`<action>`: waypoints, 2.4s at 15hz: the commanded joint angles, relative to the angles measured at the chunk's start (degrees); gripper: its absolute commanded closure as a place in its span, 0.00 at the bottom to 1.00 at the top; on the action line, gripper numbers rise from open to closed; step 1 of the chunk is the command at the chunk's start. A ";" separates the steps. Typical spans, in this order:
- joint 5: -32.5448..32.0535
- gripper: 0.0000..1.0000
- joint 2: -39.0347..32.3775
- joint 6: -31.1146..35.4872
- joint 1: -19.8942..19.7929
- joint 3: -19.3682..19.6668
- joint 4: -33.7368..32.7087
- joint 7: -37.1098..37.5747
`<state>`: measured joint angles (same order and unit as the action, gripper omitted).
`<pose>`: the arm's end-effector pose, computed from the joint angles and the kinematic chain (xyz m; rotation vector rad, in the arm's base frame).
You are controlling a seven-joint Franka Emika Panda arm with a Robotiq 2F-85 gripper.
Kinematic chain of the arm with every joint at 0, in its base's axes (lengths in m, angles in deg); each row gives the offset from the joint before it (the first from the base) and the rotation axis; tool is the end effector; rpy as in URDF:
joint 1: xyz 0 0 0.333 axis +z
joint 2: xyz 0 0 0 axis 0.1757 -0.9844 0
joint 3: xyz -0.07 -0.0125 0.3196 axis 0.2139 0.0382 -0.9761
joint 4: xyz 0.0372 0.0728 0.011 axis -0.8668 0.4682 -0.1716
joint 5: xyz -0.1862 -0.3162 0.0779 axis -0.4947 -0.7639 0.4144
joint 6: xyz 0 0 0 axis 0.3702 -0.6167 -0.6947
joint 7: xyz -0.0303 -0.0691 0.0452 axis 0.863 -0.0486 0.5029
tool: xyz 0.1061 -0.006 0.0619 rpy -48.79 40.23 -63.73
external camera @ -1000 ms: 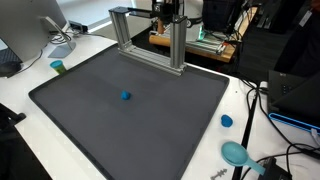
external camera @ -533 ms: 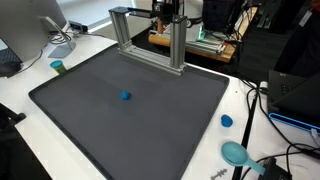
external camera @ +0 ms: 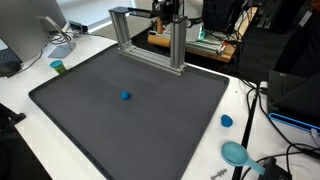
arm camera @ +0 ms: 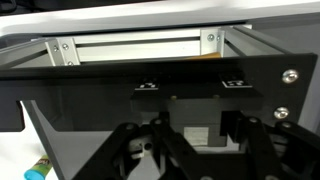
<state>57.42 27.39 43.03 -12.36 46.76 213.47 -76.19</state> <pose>0.3190 0.0138 0.4366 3.0346 -0.1318 0.1798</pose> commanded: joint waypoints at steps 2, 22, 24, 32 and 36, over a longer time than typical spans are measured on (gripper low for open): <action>1.22 0.72 0.22 -0.23 0.85 1.03 0.22 0.34; 5.71 0.69 -1.28 -4.59 3.82 6.79 -2.04 -10.04; 6.03 0.78 -1.09 -4.56 3.88 7.32 -2.08 -10.52; 5.78 0.78 -0.39 1.03 2.47 5.99 -3.05 -6.00; 2.87 0.78 -6.43 7.04 0.79 3.14 -10.42 -2.07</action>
<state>61.29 26.19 47.22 -10.25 52.12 209.63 -81.41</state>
